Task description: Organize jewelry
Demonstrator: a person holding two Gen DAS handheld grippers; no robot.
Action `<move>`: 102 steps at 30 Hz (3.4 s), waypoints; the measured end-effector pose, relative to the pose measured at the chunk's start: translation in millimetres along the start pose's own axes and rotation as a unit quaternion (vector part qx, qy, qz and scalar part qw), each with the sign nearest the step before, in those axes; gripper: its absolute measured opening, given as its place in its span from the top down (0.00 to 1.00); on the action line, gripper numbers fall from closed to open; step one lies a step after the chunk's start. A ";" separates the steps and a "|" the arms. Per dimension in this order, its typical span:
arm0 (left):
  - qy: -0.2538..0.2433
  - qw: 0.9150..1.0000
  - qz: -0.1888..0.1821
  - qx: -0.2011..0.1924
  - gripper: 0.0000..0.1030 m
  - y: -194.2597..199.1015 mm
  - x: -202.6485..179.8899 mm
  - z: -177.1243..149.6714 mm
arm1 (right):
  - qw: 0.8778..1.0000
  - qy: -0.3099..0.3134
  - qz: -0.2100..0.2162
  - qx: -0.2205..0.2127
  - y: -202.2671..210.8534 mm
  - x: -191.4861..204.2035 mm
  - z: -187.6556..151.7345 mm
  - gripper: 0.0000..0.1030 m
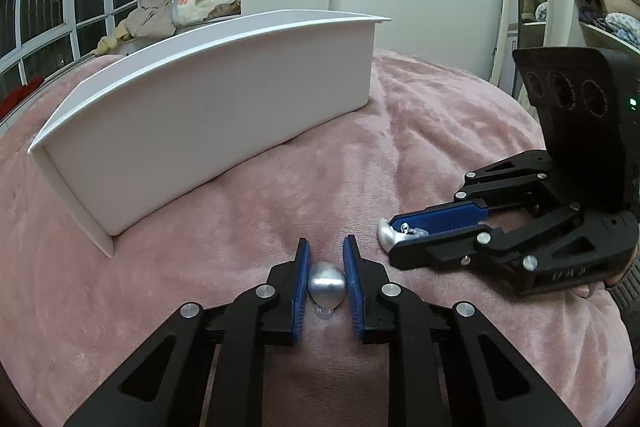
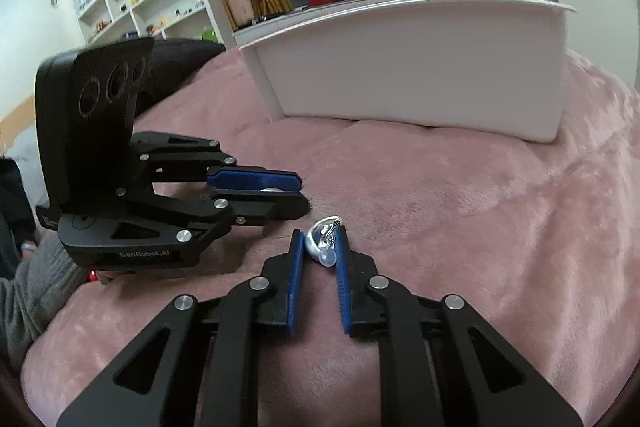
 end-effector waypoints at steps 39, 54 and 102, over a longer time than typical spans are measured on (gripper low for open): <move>0.035 0.990 0.056 -0.122 0.78 81.2 17.5 88.7 | 0.991 0.032 -0.085 -0.096 63.8 -2.6 67.2 0.84; 0.037 0.979 0.075 -0.187 0.78 94.1 38.4 163.1 | 0.980 0.042 -0.136 -0.136 71.8 -19.4 136.6 0.84; 0.144 0.966 0.189 -0.103 0.08 118.6 76.9 126.0 | 0.960 0.005 -0.239 -0.150 106.3 -3.6 167.1 0.05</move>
Point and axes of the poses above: each gripper's, at about its wrist camera, not at the fingertips, and y roughly against the way its jaws point, x to its left, z to its top, the point moved 4 cm from there along -y, roughly the way its jaws point, and after that the axes turned 2 degrees about -x, right-handed, at the moved point
